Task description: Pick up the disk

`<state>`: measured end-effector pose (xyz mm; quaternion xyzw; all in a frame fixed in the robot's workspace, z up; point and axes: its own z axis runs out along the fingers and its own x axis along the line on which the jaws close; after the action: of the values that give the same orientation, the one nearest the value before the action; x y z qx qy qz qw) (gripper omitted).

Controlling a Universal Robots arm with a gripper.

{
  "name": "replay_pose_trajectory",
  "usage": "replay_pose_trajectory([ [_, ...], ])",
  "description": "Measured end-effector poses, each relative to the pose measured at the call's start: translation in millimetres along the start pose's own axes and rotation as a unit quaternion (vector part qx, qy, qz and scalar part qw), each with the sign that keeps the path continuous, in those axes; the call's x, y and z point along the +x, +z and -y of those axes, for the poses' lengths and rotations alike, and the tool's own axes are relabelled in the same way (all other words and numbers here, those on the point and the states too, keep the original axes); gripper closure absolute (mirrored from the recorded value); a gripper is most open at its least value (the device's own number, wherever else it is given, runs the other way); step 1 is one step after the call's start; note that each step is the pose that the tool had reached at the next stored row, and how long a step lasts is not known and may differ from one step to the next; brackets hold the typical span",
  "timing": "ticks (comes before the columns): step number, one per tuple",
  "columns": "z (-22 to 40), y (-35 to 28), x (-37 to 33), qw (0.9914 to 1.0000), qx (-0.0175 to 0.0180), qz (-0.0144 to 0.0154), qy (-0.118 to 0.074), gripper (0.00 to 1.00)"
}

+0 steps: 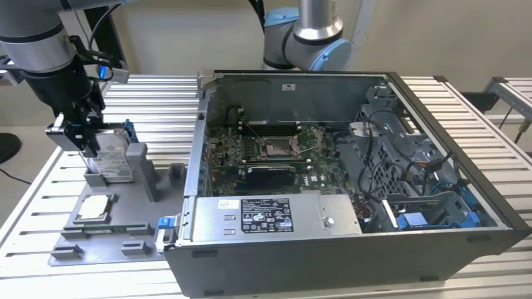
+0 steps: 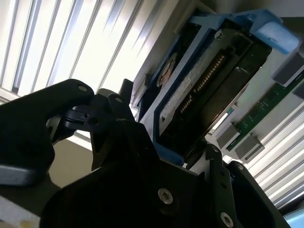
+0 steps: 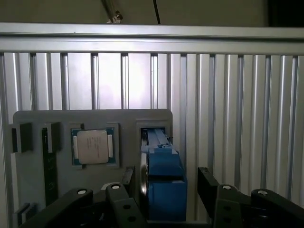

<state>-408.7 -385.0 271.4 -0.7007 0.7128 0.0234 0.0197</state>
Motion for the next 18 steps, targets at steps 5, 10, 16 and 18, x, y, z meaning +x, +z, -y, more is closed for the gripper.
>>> replay_pose_trajectory([
  [5, 0.0, 0.0, 0.0, 1.0, 0.0, 0.0004, 0.0, 0.0],
  [10, 0.0, 0.0, 0.0, 1.0, 0.0, 0.0008, 0.0, 1.0],
  [16, 0.0, 0.0, 0.0, 1.0, 0.0, 0.0008, 0.0, 1.0],
  [18, 0.0, 0.0, 0.0, 1.0, 0.0, 0.0009, 0.0, 1.0],
])
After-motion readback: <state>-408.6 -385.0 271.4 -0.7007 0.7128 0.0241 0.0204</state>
